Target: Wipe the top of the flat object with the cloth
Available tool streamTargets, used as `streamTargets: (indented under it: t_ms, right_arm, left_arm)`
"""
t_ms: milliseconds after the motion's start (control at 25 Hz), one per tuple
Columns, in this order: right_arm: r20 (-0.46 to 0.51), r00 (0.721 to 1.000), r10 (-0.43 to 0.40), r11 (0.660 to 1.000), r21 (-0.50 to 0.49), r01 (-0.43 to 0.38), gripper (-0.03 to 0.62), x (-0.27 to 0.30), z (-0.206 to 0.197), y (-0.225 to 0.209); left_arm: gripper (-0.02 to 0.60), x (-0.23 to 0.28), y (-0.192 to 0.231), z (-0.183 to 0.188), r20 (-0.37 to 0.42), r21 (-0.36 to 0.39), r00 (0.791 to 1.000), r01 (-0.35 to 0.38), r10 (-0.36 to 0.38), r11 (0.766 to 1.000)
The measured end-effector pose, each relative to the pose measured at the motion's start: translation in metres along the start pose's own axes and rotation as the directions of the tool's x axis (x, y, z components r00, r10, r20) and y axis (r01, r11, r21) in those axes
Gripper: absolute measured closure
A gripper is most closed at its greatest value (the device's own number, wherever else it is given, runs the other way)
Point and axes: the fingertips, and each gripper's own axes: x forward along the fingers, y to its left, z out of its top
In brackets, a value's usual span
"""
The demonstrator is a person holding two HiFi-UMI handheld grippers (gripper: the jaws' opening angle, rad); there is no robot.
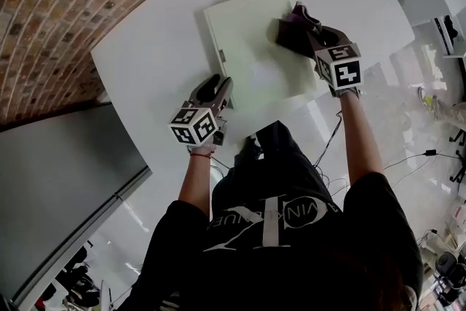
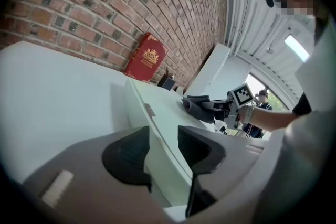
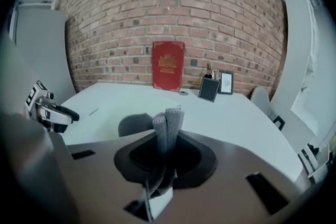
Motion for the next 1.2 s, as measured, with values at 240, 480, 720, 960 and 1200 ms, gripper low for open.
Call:
streamTargets:
  t_ms: [240,480,720,960,1200]
  right_arm:
    - [0.140,0.978,0.154,0.987,0.015,-0.158,0.536,-0.031,0.046,0.060]
    - [0.171,0.899,0.404,0.913,-0.008,-0.409,0.536,-0.045,0.070,0.161]
    - [0.015,0.810,0.586,0.808,0.068,-0.585,0.536,-0.028,0.027,0.239]
    - [-0.187,0.833,0.520,0.842,-0.049,-0.537,0.536,-0.008,-0.030,0.244]
    - [-0.168,0.839,0.518,0.849,-0.026,-0.529,0.536,-0.015,-0.034,0.225]
  left_arm:
    - [0.408,-0.030,0.012,0.002,0.039,0.022,0.999,-0.038,0.037,0.999]
    - [0.410,-0.062,0.034,0.017,0.116,0.040,0.986,-0.126,0.121,0.991]
    - [0.413,-0.082,0.043,0.027,0.159,0.040,0.973,-0.177,0.168,0.983]
    - [0.419,-0.080,0.034,0.027,0.151,0.075,0.977,-0.160,0.148,0.984]
    - [0.417,-0.060,0.017,0.022,0.106,0.134,0.989,-0.120,0.106,0.984]
